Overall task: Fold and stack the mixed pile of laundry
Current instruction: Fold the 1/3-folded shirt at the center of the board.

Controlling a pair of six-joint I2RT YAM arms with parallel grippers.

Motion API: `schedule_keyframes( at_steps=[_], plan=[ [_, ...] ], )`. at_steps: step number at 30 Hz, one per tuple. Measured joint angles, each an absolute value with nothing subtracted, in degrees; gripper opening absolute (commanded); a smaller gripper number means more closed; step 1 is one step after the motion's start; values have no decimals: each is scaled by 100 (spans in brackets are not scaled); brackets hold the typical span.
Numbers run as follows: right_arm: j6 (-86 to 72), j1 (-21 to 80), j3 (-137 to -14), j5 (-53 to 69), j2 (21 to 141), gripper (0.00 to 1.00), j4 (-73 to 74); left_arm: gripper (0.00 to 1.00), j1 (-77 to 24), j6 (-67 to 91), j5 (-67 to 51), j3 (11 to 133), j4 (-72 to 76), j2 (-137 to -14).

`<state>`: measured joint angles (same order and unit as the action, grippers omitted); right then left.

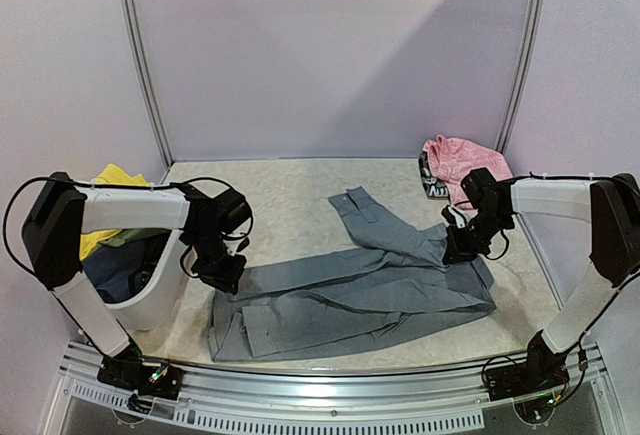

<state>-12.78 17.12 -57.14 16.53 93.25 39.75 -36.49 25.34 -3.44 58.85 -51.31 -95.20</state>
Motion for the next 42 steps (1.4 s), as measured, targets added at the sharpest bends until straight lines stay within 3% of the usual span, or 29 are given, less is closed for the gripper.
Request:
schedule_keyframes(
  at_steps=[8,14,23,42],
  plan=[
    [-1264,1712,-5881,1619,9421,31,4370,62,-3852,2689,-99,6029,-5354,-9314],
    [-1011,1712,-6523,1559,9185,46,4890,73,-3863,2757,82,6600,-5470,-8790],
    [-1131,1712,-7767,1706,9393,53,4366,72,-3865,2930,38,6748,-5332,-8818],
    [-1747,1712,-10468,2707,13148,54,3457,66,-4005,3391,-760,6379,-4552,-10427]
  ],
)
